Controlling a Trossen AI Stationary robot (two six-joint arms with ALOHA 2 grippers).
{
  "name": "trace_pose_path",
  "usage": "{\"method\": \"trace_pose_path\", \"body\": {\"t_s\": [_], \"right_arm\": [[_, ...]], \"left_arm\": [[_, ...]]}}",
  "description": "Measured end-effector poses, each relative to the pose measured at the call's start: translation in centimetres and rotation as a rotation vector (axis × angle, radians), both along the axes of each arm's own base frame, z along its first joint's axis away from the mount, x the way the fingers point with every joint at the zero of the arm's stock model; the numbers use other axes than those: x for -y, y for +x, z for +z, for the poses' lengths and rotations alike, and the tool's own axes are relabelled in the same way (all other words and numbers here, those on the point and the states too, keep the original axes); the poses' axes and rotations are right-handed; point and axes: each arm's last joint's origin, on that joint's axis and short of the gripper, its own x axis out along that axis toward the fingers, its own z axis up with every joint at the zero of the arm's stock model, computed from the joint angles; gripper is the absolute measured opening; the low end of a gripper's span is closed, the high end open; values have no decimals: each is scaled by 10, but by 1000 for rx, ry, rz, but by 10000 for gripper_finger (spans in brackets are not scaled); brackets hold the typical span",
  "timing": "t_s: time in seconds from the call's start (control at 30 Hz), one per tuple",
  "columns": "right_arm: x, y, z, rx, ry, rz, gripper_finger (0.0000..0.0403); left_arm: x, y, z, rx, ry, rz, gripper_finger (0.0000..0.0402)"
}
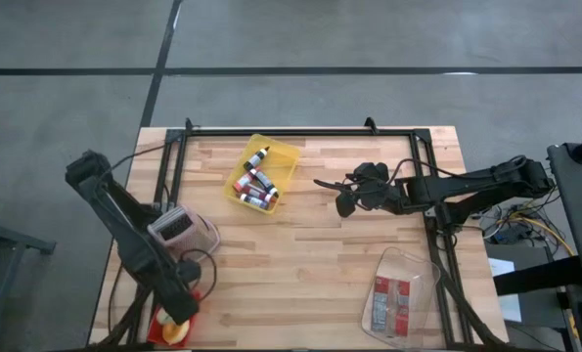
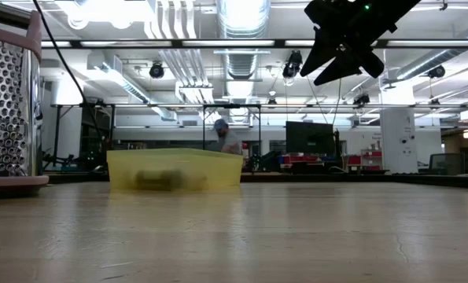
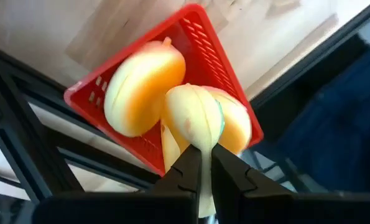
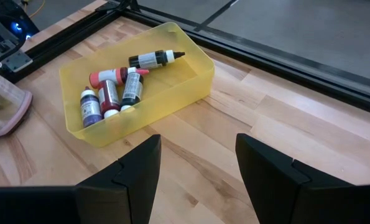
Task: Pick & Place Food Item
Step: Put the blue donut into the red bin
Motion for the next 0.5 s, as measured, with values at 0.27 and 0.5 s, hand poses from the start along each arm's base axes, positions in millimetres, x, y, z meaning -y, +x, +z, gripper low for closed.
{"method": "trace_pose_path", "body": {"t_s": [0.27,0.5], "right_arm": [[0,0,0,0,0,0,203],[0,0,0,0,0,0,203]], "left_arm": [[3,3,-9,6,72,-25,25],[4,4,-10,37,88,-22,25]]}}
